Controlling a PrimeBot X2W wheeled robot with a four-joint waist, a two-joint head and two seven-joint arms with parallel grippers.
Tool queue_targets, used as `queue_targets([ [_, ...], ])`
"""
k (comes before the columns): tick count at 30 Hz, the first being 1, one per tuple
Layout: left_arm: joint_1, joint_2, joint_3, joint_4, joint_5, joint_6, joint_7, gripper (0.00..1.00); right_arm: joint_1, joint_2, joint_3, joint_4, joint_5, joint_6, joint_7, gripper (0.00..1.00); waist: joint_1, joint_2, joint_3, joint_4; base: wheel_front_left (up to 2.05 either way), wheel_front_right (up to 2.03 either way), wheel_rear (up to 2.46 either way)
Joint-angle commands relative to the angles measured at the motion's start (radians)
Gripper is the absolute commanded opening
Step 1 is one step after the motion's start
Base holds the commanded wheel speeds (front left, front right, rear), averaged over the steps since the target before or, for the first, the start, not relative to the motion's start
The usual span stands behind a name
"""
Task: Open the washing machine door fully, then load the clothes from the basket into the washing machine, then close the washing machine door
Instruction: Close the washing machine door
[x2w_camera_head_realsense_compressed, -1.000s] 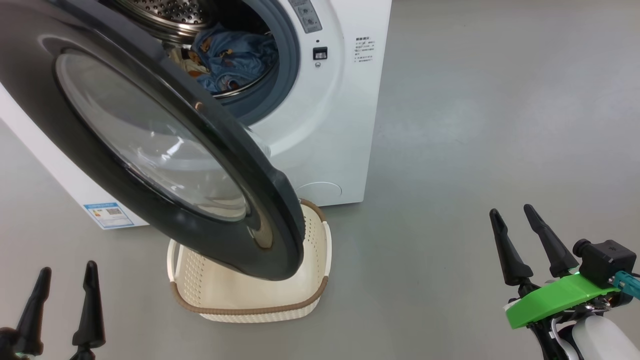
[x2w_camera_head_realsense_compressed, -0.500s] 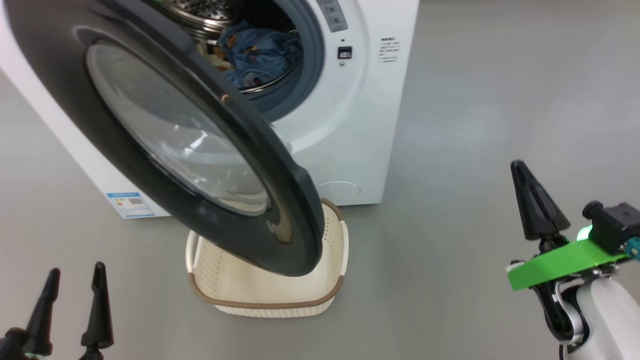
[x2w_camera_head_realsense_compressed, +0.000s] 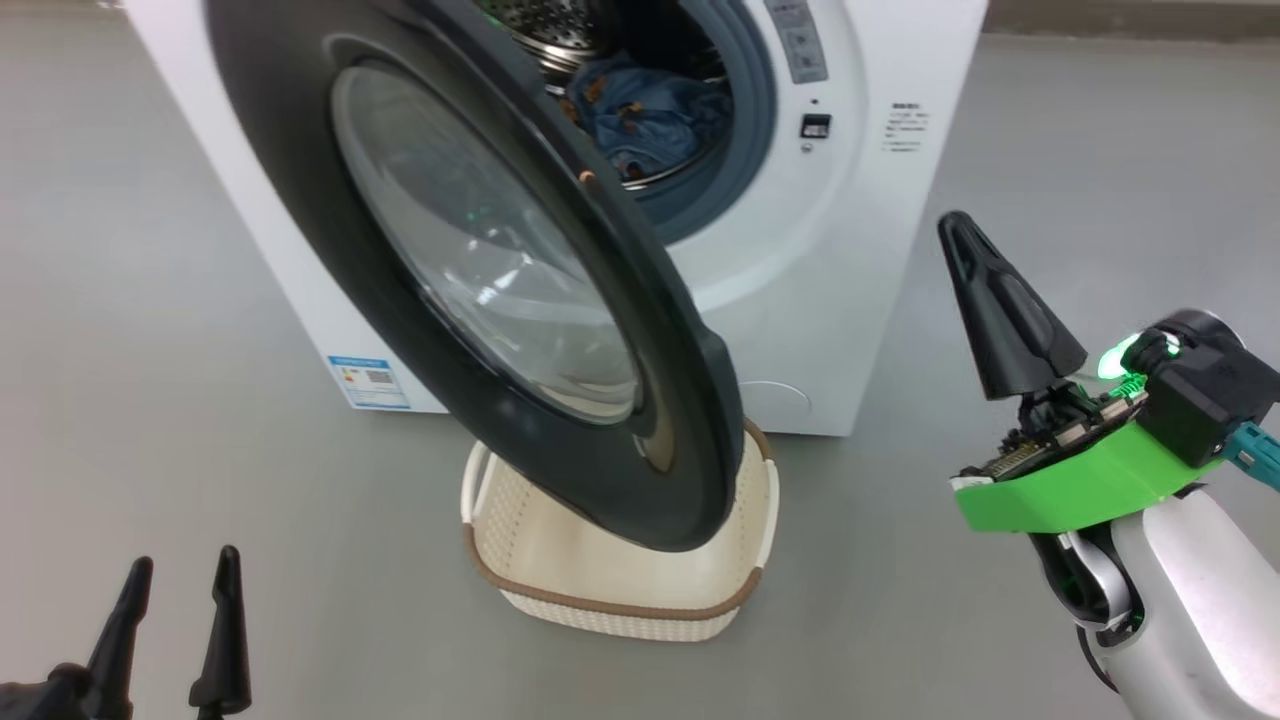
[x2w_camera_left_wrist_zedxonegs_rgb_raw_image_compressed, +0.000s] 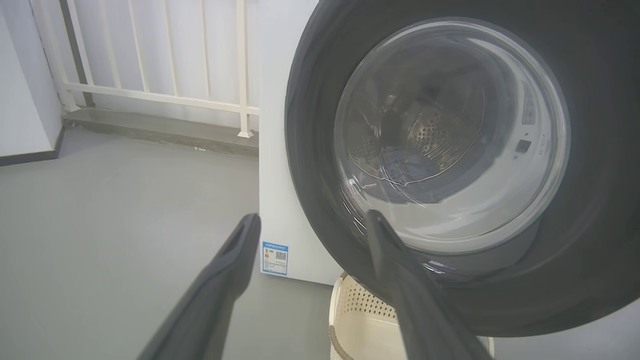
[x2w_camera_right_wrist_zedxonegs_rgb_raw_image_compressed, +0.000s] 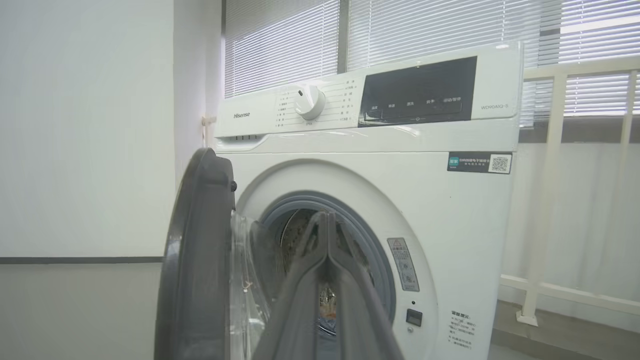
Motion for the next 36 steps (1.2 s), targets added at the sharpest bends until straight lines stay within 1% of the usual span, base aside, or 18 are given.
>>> queue_targets([
  [1,-0.029,0.023,0.031,-0.012,0.000,-0.003,-0.010,1.00,-0.033,0.003,0.021,-0.048,-0.016,0.005,-0.009,0.00,0.0000,0.0000,-0.026,0.039,0.00,0.00,0.00],
  [4,-0.027,0.024,0.025,-0.005,-0.001,-0.003,-0.010,1.00,-0.044,0.007,0.049,-0.094,-0.027,0.005,-0.009,0.00,0.0000,0.0000,-0.037,0.064,0.00,0.00,0.00],
  [5,-0.025,0.025,0.020,-0.003,0.000,-0.003,-0.010,1.00,-0.048,0.014,0.075,-0.123,-0.032,0.005,-0.009,0.00,0.0000,0.0000,-0.045,0.079,0.00,0.00,0.00],
  [7,-0.023,0.025,0.015,-0.002,0.000,-0.004,-0.010,1.00,-0.054,0.019,0.109,-0.139,-0.033,0.005,-0.008,0.00,0.0000,0.0000,-0.050,0.092,0.00,0.00,0.00],
  [15,-0.025,0.024,0.000,0.006,-0.008,-0.004,-0.010,1.00,-0.078,0.034,0.257,-0.115,-0.022,0.005,-0.004,0.00,0.0000,0.0000,-0.061,0.145,0.00,0.00,0.00],
  [20,-0.021,0.020,-0.002,0.006,-0.012,-0.004,-0.010,1.00,-0.077,0.036,0.331,-0.077,-0.006,0.005,0.005,0.00,0.0000,0.0000,-0.056,0.171,0.00,0.00,0.00],
  [26,-0.022,0.012,0.000,0.003,-0.013,-0.004,-0.010,1.00,-0.063,0.037,0.363,-0.021,0.019,0.005,0.014,0.00,0.0000,0.0000,-0.047,0.189,0.00,0.00,0.00],
  [31,-0.027,0.007,0.005,0.006,-0.015,-0.004,-0.010,1.00,-0.053,0.036,0.386,0.056,0.049,0.005,0.014,0.00,0.0000,0.0000,-0.039,0.195,0.00,0.00,0.00],
  [36,-0.036,0.003,0.006,0.006,-0.014,-0.005,-0.010,1.00,-0.051,0.027,0.419,0.159,0.087,0.005,0.003,0.00,0.0000,0.0000,-0.030,0.198,0.00,0.00,0.00],
])
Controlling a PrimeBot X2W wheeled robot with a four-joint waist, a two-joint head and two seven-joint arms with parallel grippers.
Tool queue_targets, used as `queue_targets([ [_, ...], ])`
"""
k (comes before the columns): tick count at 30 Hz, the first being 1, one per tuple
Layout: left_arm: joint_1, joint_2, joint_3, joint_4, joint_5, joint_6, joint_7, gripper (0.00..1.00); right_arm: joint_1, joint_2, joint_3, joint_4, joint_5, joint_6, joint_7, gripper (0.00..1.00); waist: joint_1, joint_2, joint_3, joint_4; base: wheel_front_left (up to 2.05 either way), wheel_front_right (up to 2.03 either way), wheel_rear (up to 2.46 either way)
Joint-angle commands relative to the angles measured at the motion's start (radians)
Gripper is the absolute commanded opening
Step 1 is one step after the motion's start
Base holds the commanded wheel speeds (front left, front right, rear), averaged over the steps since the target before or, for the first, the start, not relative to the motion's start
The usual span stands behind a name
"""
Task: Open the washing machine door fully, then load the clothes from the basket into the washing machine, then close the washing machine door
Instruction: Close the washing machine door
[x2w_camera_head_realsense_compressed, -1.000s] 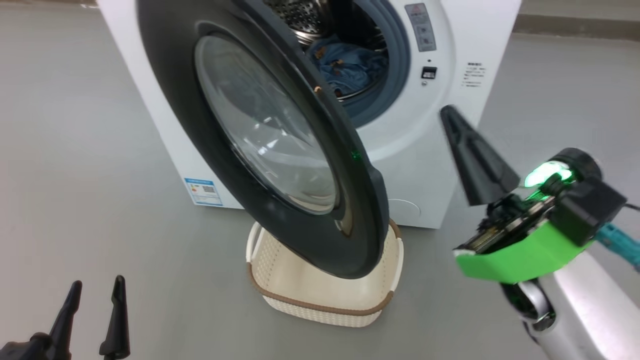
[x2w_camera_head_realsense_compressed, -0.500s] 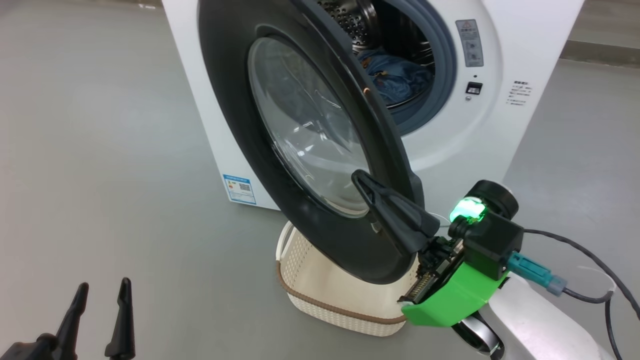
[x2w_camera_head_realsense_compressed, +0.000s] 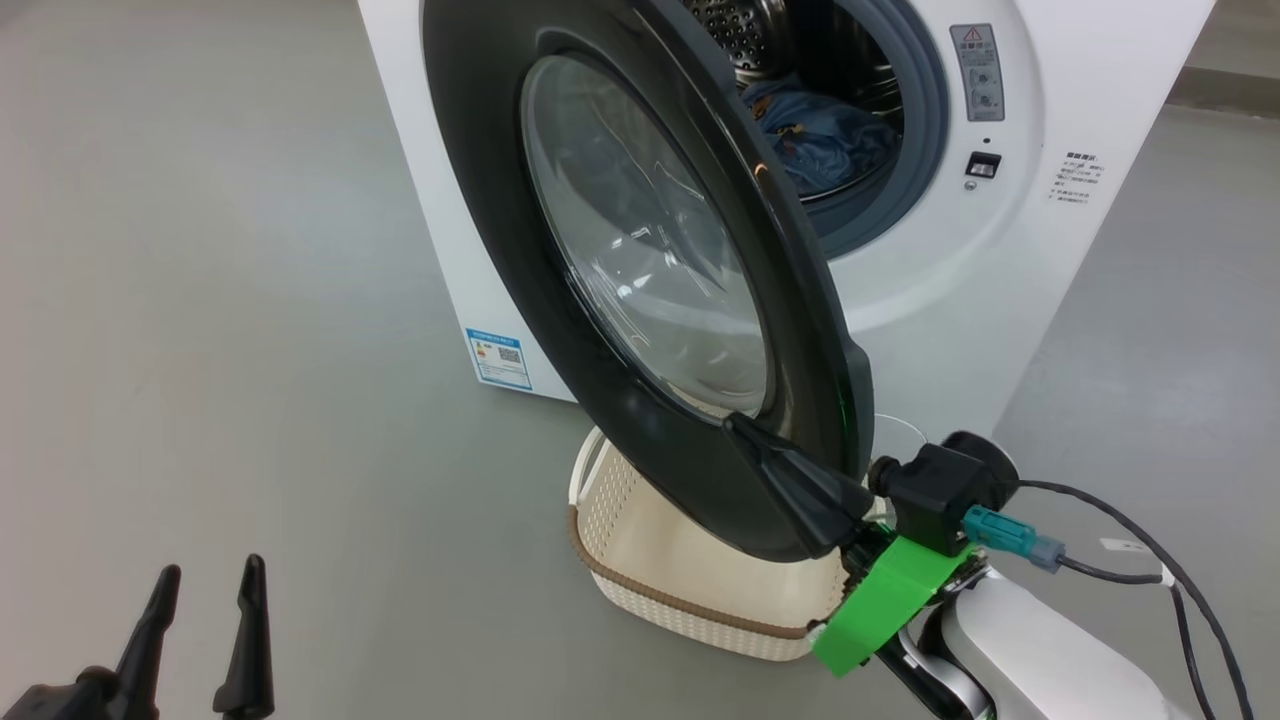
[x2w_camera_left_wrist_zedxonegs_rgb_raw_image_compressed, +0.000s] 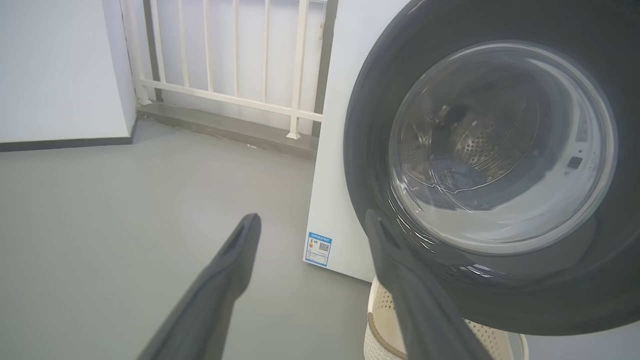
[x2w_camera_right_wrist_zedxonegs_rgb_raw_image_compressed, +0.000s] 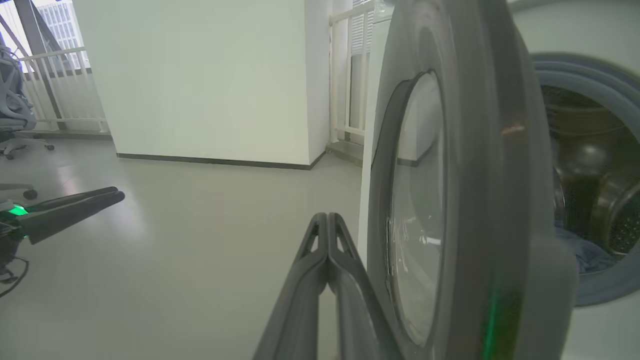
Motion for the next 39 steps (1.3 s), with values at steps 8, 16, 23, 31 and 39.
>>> queue_targets([
  [8,-0.050,0.015,0.042,-0.017,-0.004,-0.005,-0.010,1.00,-0.018,0.000,0.024,0.087,0.063,0.004,-0.020,0.00,0.0000,0.0000,0.026,0.002,0.00,0.00,0.00],
  [16,-0.059,0.020,0.044,-0.025,-0.006,-0.005,-0.010,1.00,-0.033,-0.003,-0.029,0.091,0.061,0.004,-0.021,0.00,0.0000,0.0000,0.054,0.001,0.00,0.00,0.00],
  [23,-0.069,0.020,0.044,-0.027,-0.011,-0.005,-0.010,1.00,-0.040,-0.014,-0.083,0.089,0.046,0.004,-0.021,0.00,0.0000,0.0000,0.081,-0.006,0.00,0.00,0.00],
  [31,-0.092,0.026,0.034,-0.031,-0.019,-0.005,-0.010,1.00,-0.064,-0.040,-0.142,0.099,0.033,0.004,-0.021,0.00,0.0000,0.0000,0.130,-0.009,0.00,0.00,0.00],
  [39,-0.118,0.038,0.035,-0.043,-0.022,-0.005,-0.010,1.00,-0.112,-0.064,-0.203,0.100,0.018,0.004,-0.021,0.00,0.0000,0.0000,0.195,-0.009,0.00,0.00,0.00],
])
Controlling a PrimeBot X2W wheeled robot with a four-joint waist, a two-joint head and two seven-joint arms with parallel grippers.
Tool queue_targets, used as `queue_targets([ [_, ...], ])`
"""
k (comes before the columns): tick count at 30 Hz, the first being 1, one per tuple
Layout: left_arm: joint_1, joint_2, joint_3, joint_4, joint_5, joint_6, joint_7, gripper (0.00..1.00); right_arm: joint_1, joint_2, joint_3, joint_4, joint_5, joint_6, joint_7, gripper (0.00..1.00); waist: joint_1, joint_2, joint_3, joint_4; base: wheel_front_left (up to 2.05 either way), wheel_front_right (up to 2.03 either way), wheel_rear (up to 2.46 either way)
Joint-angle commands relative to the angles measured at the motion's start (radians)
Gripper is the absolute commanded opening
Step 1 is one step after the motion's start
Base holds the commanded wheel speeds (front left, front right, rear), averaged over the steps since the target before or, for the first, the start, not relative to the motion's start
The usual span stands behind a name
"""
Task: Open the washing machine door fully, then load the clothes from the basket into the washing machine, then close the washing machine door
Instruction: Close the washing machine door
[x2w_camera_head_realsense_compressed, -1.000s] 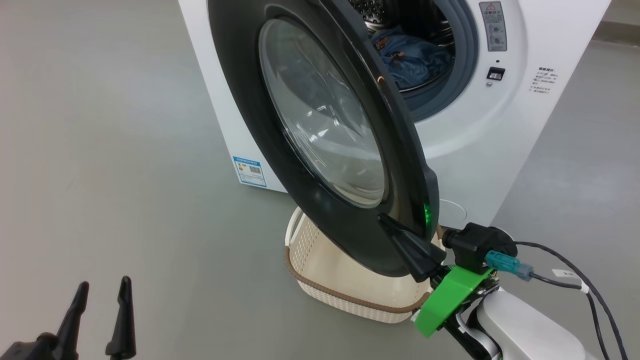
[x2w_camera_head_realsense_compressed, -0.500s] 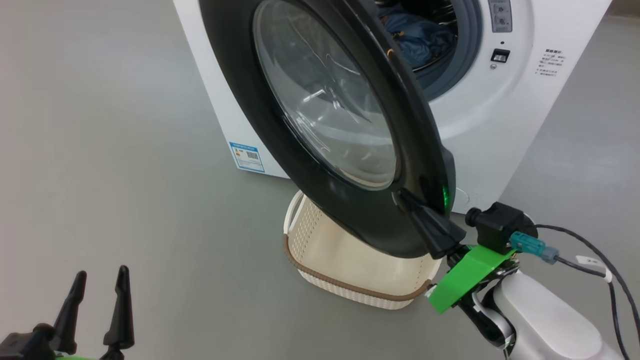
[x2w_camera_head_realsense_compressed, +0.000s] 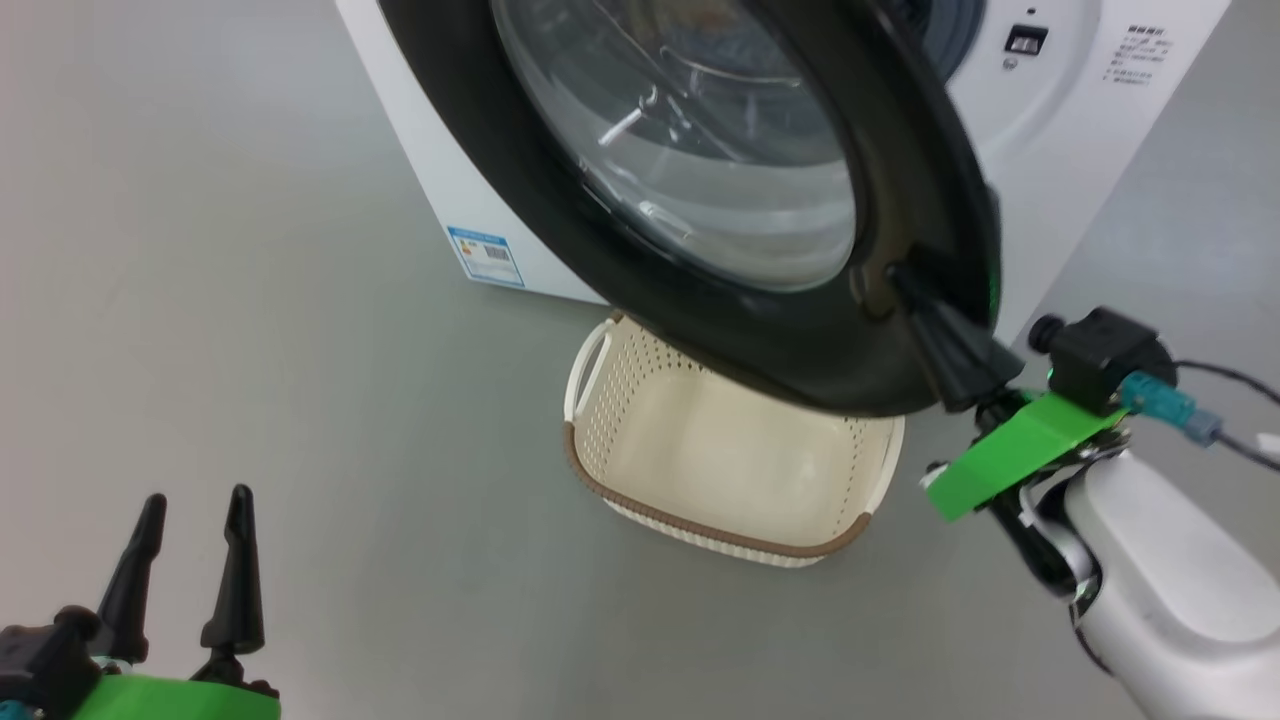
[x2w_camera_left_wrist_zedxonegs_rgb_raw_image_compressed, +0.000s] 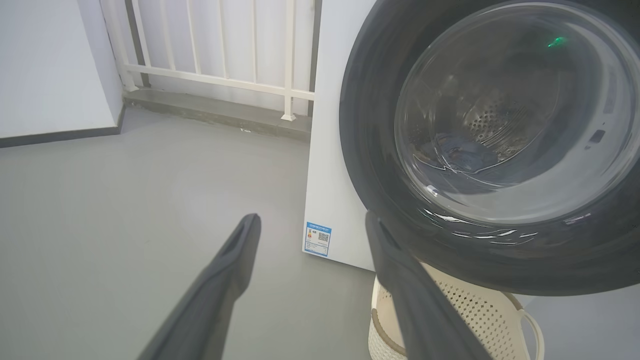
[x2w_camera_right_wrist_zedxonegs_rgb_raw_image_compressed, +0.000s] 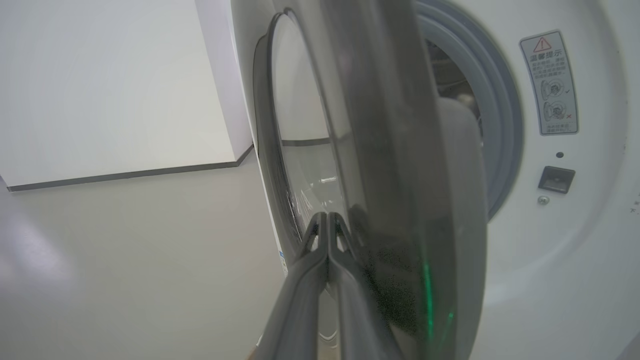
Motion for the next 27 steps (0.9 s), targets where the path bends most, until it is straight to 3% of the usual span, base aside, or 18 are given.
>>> queue_targets([
  [1,-0.036,0.035,0.036,-0.031,-0.006,-0.003,-0.010,1.00,-0.032,-0.011,-0.013,-0.018,-0.009,0.000,-0.009,0.00,-0.0001,0.0000,0.032,-0.001,0.00,0.00,0.00],
  [27,-0.141,0.062,0.024,-0.067,-0.026,-0.003,-0.010,1.00,-0.304,-0.099,-0.134,0.018,-0.016,0.000,-0.009,0.00,-0.0001,0.0000,0.241,-0.005,0.00,0.00,0.00],
])
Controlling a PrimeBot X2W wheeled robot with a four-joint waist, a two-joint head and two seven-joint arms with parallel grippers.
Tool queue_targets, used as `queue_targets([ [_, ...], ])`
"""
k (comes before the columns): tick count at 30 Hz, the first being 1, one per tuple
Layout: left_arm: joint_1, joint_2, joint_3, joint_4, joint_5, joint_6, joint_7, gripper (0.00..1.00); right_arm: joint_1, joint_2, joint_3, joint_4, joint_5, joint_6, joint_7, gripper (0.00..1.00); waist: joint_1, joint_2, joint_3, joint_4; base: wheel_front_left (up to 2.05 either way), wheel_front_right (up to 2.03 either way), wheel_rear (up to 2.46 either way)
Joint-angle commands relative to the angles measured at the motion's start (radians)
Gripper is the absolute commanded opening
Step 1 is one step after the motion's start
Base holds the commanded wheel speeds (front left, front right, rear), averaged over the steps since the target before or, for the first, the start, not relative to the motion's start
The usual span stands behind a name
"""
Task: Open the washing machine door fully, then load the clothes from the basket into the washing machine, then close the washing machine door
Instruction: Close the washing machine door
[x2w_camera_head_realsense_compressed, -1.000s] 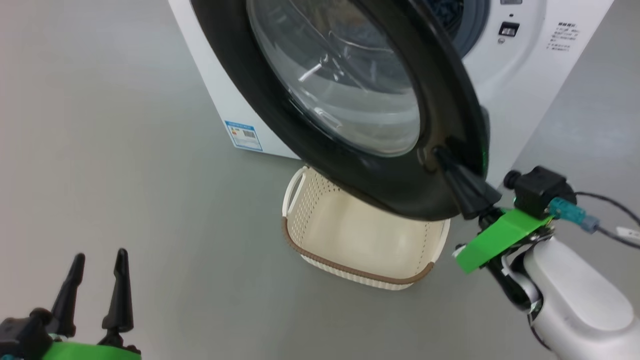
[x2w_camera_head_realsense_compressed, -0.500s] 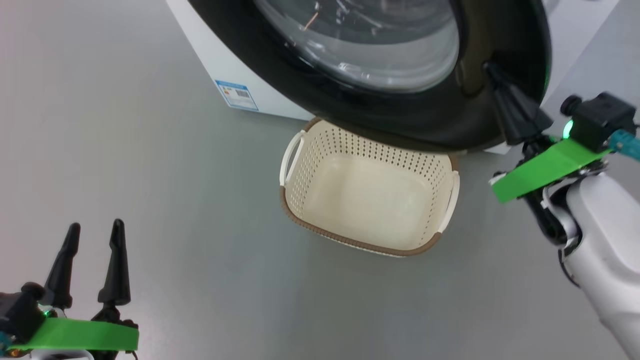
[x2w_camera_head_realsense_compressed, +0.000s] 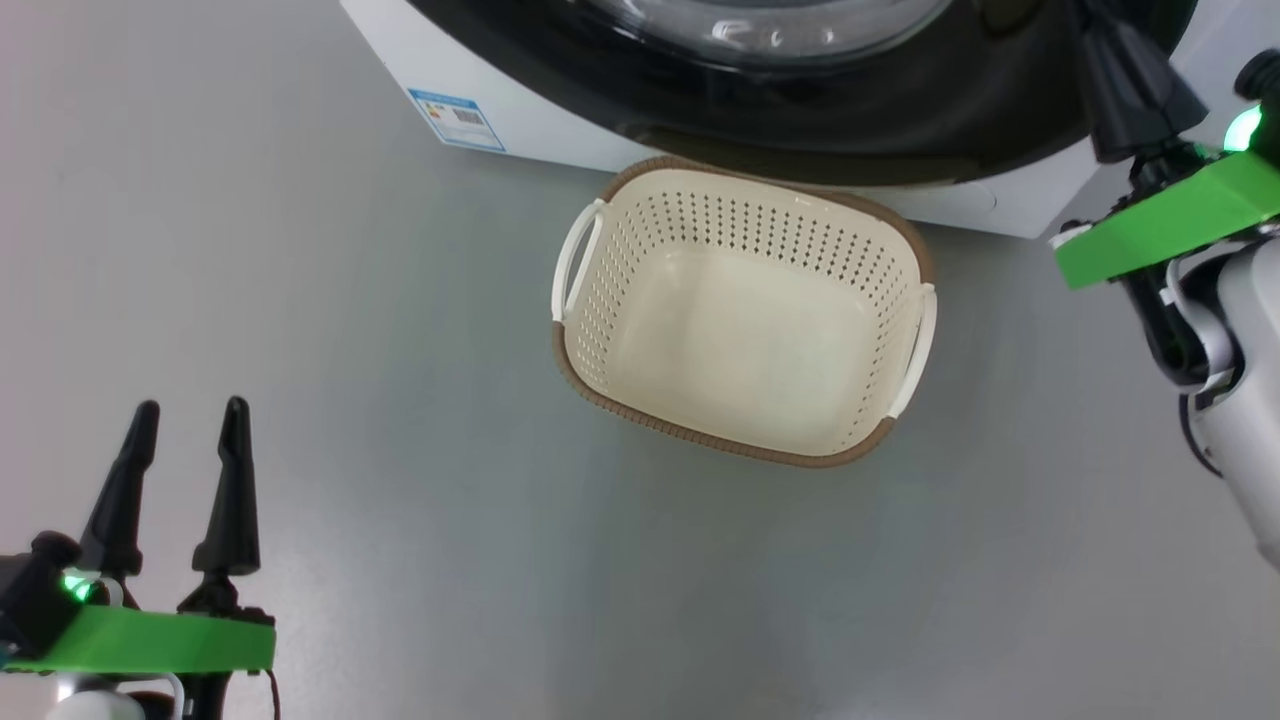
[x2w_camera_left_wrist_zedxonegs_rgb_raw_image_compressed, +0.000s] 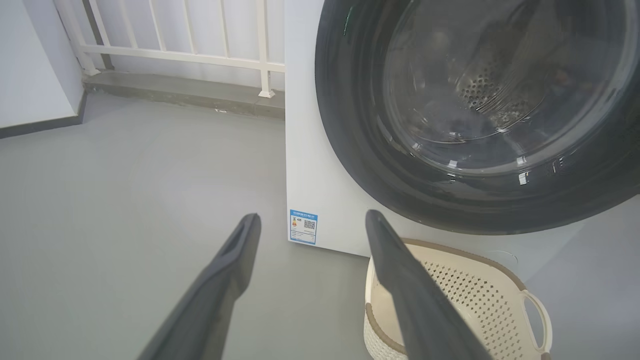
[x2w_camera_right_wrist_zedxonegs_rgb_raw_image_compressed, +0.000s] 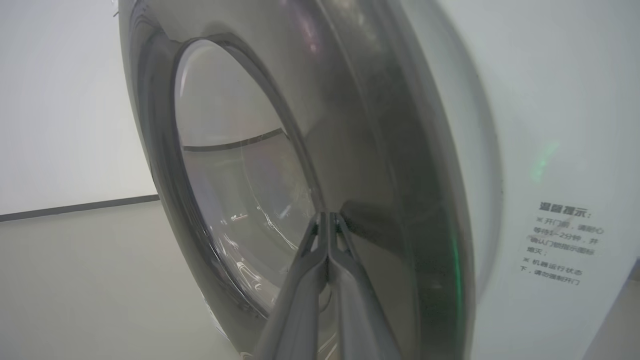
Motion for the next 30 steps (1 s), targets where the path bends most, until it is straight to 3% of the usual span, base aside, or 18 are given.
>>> queue_targets([
  [1,-0.032,0.049,0.039,-0.030,-0.009,-0.003,-0.006,1.00,-0.022,-0.014,-0.009,-0.012,-0.006,0.000,-0.009,0.00,-0.0001,0.0000,0.016,-0.001,0.00,0.00,0.00],
  [20,-0.071,0.050,0.015,-0.048,-0.009,-0.003,-0.006,1.00,-0.199,-0.060,-0.037,0.025,-0.008,0.000,-0.009,0.00,-0.0001,0.0000,0.087,0.012,0.00,0.00,0.00],
  [30,-0.075,0.043,0.015,-0.038,-0.009,-0.003,-0.006,1.00,-0.200,-0.052,-0.037,0.037,-0.014,0.000,-0.009,0.00,-0.0001,0.0000,0.081,0.013,0.00,0.00,0.00],
])
